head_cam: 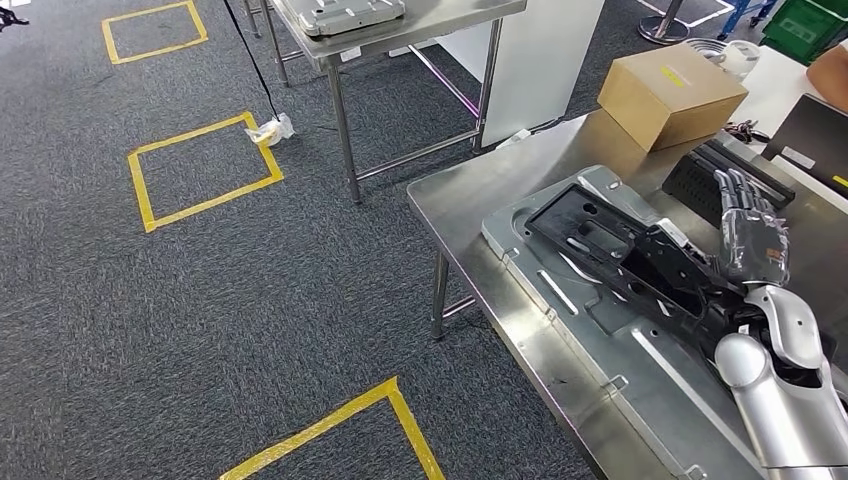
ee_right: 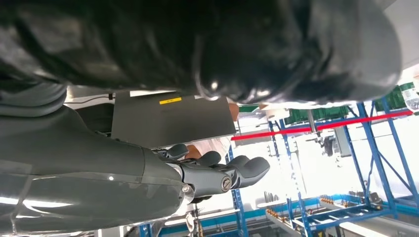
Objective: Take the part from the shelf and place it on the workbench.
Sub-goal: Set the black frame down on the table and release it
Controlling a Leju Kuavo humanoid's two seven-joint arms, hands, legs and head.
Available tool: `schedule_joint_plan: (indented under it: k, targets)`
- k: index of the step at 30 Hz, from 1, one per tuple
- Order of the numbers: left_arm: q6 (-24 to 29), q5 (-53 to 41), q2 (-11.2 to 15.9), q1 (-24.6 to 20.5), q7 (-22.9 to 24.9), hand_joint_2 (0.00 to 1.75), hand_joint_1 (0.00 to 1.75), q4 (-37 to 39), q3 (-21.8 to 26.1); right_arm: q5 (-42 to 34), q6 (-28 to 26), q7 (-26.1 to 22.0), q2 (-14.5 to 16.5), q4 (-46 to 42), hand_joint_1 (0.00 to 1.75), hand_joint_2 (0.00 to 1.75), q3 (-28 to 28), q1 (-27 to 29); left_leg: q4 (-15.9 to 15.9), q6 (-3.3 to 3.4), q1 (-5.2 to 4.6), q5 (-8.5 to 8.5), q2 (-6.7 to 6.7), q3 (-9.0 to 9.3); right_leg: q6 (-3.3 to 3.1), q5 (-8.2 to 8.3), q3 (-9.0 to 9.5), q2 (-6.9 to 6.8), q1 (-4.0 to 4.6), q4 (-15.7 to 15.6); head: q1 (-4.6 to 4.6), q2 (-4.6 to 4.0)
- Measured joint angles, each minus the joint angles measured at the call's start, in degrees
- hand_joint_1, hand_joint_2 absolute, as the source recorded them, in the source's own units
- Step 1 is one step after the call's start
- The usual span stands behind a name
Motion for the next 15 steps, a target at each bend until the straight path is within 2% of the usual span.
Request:
schedule_joint_plan:
  k: [10,15]
  targets:
    - [0.02,-0.01,0.16,0.03,-0.02,0.00,0.00,0.08,-0.04,1.37,-1.16,-0.20,-0.26,-2.55,0.00,0.00,-0.74,1.35,0.00,0.00,0.00,0.01,0.00,0.00,-0.01,0.01,0.00,0.00,0.00,0.00,0.00,0.00]
    - [0.48,0.00,0.66,0.07,-0.30,0.00,0.00,0.62,-0.45,0.75,-1.91,-3.65,-0.31,-4.75,0.00,0.00,-0.98,2.72,0.07,0.04,-0.08,-0.03,0.00,-0.05,0.02,0.02,-0.01,0.00,-0.05,-0.04,0.00,0.00]
